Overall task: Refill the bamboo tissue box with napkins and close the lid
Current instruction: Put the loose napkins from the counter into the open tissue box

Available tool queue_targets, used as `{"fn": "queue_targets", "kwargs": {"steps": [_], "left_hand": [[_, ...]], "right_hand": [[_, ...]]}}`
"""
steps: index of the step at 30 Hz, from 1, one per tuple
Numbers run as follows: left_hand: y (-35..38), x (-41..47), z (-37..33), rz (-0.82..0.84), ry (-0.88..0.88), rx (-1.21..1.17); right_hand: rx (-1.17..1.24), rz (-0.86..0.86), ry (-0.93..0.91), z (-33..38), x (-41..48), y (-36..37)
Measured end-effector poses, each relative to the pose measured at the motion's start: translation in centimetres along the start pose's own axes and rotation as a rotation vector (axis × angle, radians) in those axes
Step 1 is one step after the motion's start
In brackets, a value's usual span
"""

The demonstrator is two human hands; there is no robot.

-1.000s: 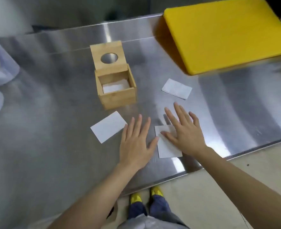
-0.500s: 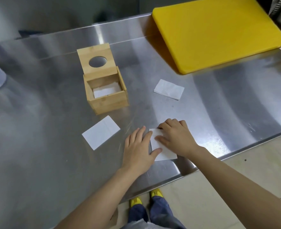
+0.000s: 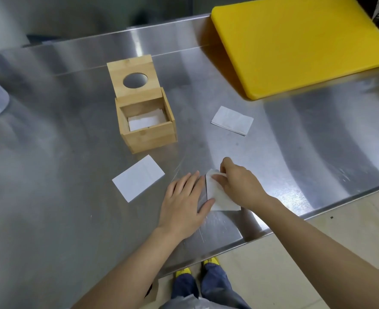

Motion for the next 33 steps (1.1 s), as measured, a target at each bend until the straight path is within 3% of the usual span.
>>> {"fn": "queue_targets", "kwargs": {"steps": [7,19,28,33], "left_hand": [[0.3,0.6,0.9,-0.013,-0.056,0.009],[-0.2,1.5,2.1,-0.017,-0.06,0.003],[0.1,1.6,2.3,-0.011,-0.06,-0.012],[0.1,1.7,2.2,-0.013,-0.052,-0.037]], "right_hand": [[0.404,-0.1,0.047,0.4,1.7,-3.3],[1.03,-0.097,-0.005,5.8,8.5,-5.8],[1.121,0.007,-0.118,10.6,13.9,-6.2],[1.086,0.174,-0.194,11.8,14.9,-5.7]]}}
Point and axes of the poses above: each hand's wrist, its own x-axis towards the middle knuckle, its own y-axis out of the palm, z = x × y, the point moved 7 cm from there along x, towards the middle knuckle, and after that the axes turned 3 degrees about z, right-handed, at the moved point
